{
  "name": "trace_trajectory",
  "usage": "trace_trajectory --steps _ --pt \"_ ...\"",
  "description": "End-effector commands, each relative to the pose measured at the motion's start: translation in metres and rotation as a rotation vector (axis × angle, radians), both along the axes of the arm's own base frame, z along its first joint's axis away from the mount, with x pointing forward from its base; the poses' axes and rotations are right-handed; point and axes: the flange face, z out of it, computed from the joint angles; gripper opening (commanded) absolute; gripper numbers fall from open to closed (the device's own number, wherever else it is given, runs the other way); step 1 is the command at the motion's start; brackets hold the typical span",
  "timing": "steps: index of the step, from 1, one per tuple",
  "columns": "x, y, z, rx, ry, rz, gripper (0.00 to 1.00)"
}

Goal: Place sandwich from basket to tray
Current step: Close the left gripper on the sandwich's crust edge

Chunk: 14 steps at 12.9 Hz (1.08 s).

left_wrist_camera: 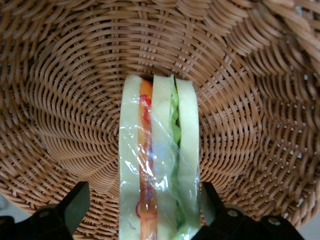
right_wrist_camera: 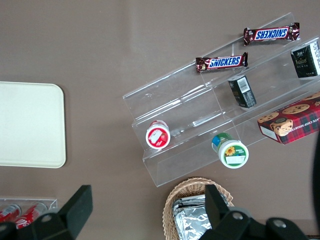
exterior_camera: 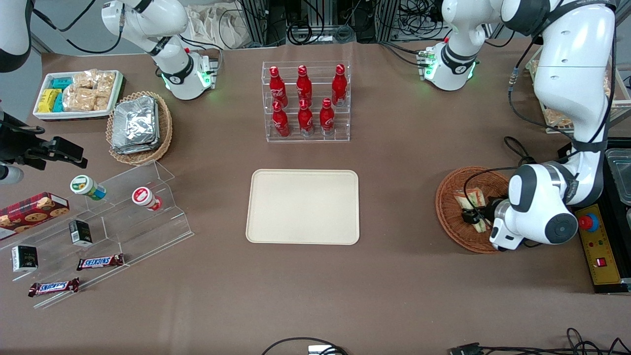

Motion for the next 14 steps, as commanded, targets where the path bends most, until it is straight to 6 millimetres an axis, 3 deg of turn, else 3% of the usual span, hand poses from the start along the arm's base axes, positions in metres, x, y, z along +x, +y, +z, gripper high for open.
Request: trace_trajectory --steps 1,3,6,8,11,14 --pt "0.005 -0.003 -0.001 -0.007 -0.010 0.017 0.74" --pt "0.005 -0.003 0.002 -0.007 -0.013 0.017 0.56" --pt "0.006 -0.008 0.015 -0.008 -0.021 0.011 0.43" --pt "0.008 -0.011 0.044 -0.005 -0.044 -0.002 0.42" --pt "0.006 -0.019 0.105 -0.012 -0.085 -0.036 0.36" --pt "0.008 -0.065 0.169 -0.046 -0.109 -0.107 0.36"
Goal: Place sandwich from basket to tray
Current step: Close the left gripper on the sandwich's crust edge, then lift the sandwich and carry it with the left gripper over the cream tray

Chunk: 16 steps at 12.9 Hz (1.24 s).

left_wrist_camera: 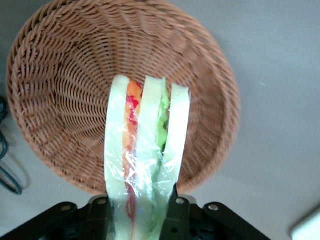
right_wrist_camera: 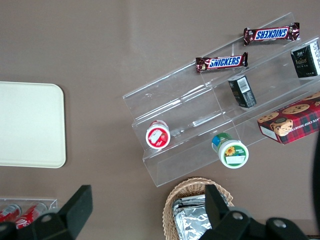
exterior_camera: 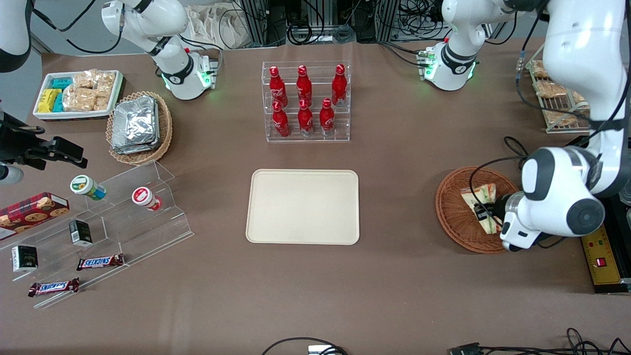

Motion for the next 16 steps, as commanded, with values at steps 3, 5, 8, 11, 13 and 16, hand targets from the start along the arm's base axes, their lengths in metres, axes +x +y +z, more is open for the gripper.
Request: trace_trajectory --steps 3,5,8,11,13,16 --pt "-0.002 -0.079 0.073 -0.059 -0.033 -0.118 0.36" --pt "-0.007 -0.111 0.082 -0.085 -0.051 -0.176 0.37" --pt "-0.023 -0.183 0.083 -0.091 -0.072 -0.320 0.37" --pt "-0.037 -0.245 0.058 -0.091 -0.088 -0.413 0.37" --pt "-0.042 -0.271 0.036 -0.107 -0.091 -0.439 0.37" --pt "-0.047 -0.306 0.011 -0.088 -0.141 -0.480 0.37"
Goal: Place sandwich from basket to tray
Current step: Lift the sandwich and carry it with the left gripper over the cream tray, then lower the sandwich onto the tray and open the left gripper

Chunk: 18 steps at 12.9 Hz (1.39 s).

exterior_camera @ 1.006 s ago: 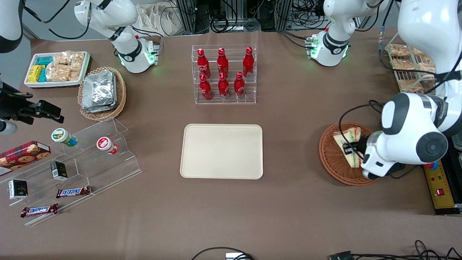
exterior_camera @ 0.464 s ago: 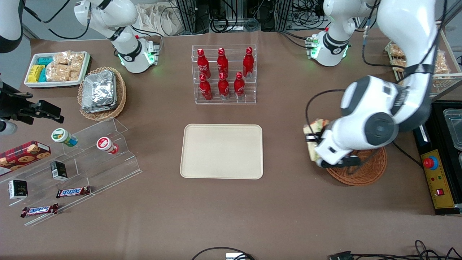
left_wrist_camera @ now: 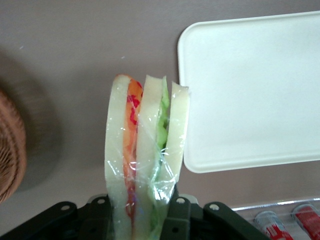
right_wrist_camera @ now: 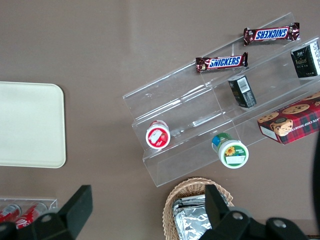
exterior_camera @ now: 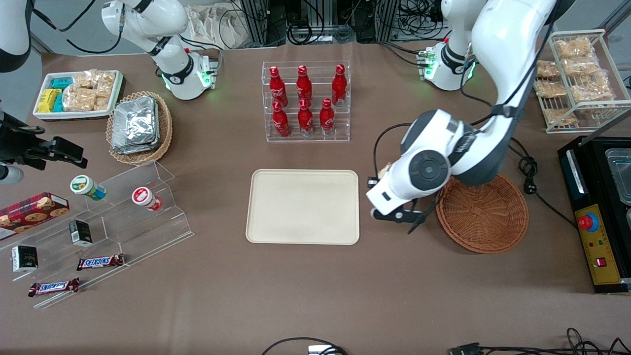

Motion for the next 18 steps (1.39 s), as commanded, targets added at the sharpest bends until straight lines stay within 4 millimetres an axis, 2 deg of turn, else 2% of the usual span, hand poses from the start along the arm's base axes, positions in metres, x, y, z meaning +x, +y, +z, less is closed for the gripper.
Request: trace_trajectory --steps 1,6,7,9,12,14,18 --pt "0.005 -0.018 -0.022 0.012 -0.021 0.035 0.37" --pt "0.000 -0.045 -0.064 -0.008 -0.012 0.133 0.37" --pt "0.000 -0.049 -0.070 -0.014 -0.016 0.167 0.37" --pt "-0.003 -0.069 -0.074 -0.050 -0.052 0.172 0.37" --pt "-0.003 -0.072 -0.101 -0.056 -0.036 0.189 0.37" --pt "-0.007 -0.081 -0.108 -0.070 -0.044 0.181 0.37" --pt "-0.008 -0.084 -0.127 -0.066 -0.017 0.210 0.37"
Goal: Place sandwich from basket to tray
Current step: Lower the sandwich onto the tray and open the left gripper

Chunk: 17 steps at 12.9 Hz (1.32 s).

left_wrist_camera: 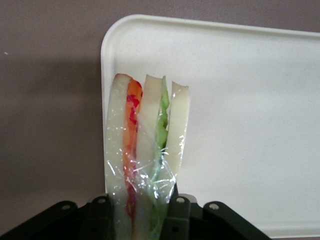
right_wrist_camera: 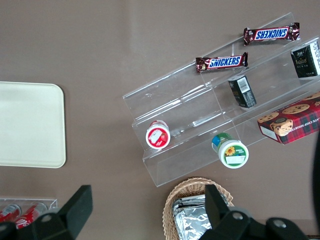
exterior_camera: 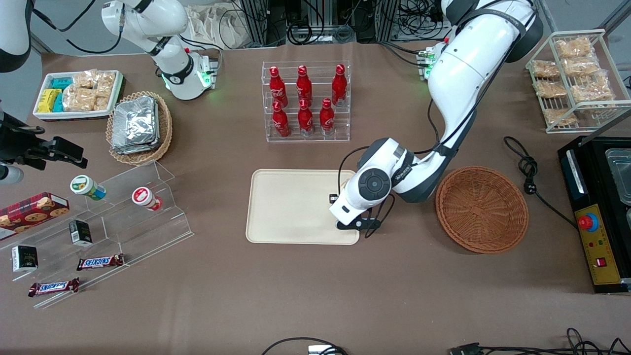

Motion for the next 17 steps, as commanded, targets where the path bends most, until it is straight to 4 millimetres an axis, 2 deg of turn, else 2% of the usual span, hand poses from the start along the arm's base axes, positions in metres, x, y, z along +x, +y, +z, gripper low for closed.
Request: trace_trajectory --steps 1,2,4,8,10,12,14,15,16,17 --pt "0.004 -0.010 -0.004 -0.015 0.009 0.030 0.44" --pt "0.003 -0.010 -0.010 -0.017 0.020 0.026 0.49" --pt "0.004 -0.010 -0.012 -0.018 0.012 0.020 1.00" --pt "0.009 -0.011 -0.008 -0.044 -0.018 0.034 1.00" --pt "0.016 -0.007 0.003 -0.051 -0.031 0.046 1.00" --pt "0.029 -0.005 0.028 -0.062 -0.054 0.066 1.00" --pt "0.035 0.001 0.062 -0.048 -0.058 0.067 1.00" --pt "0.041 0.014 0.080 -0.034 -0.057 0.073 1.00" --pt "0.048 0.035 0.102 -0.014 -0.055 0.081 1.00" --pt "0.054 0.059 0.132 -0.001 -0.062 0.086 1.00"
